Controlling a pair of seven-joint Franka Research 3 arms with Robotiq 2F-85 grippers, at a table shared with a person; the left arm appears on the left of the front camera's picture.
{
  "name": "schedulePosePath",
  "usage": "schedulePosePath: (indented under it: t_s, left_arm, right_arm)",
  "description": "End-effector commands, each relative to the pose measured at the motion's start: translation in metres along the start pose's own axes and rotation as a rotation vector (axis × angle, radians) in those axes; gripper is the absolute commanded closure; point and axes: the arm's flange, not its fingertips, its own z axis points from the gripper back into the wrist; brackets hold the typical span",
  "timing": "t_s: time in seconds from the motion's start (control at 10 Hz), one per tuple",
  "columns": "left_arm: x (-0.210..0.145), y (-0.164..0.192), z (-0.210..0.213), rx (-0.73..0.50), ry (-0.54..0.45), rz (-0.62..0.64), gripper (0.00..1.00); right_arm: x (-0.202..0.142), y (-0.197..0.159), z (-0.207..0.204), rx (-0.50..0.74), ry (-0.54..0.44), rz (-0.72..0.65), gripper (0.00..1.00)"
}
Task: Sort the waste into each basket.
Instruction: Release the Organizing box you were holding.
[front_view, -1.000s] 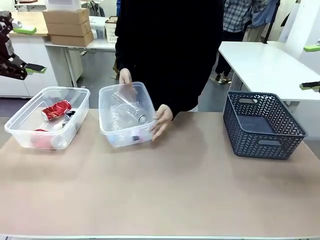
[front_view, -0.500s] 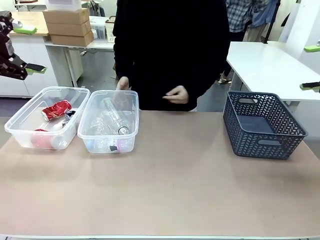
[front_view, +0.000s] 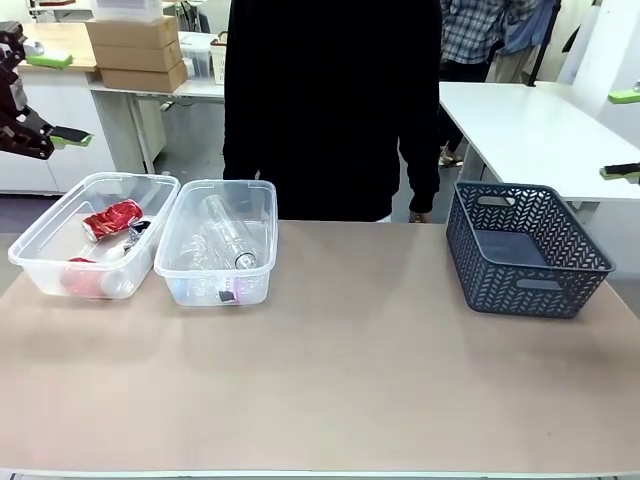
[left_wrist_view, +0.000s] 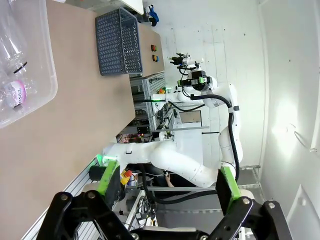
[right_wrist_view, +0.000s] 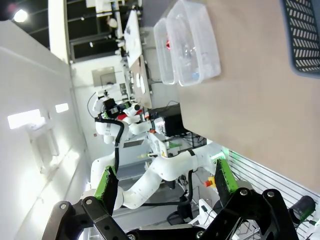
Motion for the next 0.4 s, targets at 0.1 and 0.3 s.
schedulePosePath:
  t_s: [0.1,0.3]
  left_arm:
    - [-0.0013,-0.0019,0.0011,-0.001,0.012,0.010,0.00]
    - [-0.0013,-0.0019,0.0011,-0.001,0.012,0.010,0.00]
  right_arm:
    - [0.0004,0.0003,0.0026,-0.005,0.008,0.020,0.00]
    - [0.0004,0.0003,0.0026,-0.005,0.008,0.020,0.00]
